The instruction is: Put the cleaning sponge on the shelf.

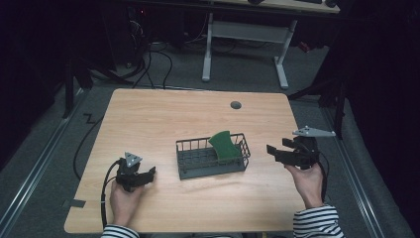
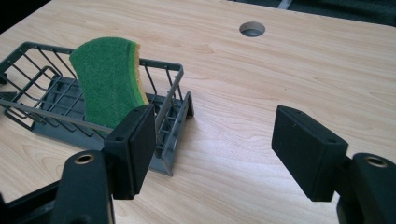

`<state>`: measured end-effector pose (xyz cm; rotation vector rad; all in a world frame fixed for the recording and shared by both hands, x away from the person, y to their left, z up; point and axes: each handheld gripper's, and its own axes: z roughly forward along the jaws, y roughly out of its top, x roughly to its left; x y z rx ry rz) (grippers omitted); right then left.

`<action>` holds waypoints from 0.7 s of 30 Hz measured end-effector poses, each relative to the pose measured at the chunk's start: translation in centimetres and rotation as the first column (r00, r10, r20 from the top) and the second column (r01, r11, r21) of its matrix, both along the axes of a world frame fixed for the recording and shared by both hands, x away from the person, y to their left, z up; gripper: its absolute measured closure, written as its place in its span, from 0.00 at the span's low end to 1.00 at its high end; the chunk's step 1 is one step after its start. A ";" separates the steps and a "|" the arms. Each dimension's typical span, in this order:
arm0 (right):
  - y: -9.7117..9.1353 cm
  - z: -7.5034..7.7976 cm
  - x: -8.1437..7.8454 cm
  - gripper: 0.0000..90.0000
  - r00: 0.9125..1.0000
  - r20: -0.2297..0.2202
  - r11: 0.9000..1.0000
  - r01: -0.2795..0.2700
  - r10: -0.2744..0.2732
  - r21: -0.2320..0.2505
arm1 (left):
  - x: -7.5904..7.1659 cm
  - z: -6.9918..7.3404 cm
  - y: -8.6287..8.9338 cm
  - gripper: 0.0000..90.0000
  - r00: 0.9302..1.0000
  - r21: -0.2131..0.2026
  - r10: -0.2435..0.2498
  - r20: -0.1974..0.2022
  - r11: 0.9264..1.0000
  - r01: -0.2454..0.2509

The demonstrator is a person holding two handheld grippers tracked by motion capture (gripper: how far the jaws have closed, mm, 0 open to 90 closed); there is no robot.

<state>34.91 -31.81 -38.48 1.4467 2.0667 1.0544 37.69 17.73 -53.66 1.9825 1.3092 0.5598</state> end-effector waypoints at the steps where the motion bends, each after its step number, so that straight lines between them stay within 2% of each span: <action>1: -0.3 -0.1 -0.2 0.35 1.000 0.005 1.000 0.001 -0.001 0.004 | 0.0 0.0 0.0 0.30 1.000 0.000 0.000 0.000 1.000 0.000; 10: -1.7 -1.1 -1.4 0.36 0.999 0.011 0.999 0.029 -0.030 0.030 | 0.0 0.0 0.0 0.30 1.000 0.000 0.000 0.000 1.000 0.000; 21: -3.3 -3.8 -2.8 0.38 0.998 0.003 0.995 0.070 -0.070 0.065 | 0.0 0.0 0.0 0.30 1.000 0.001 0.000 0.000 1.000 0.000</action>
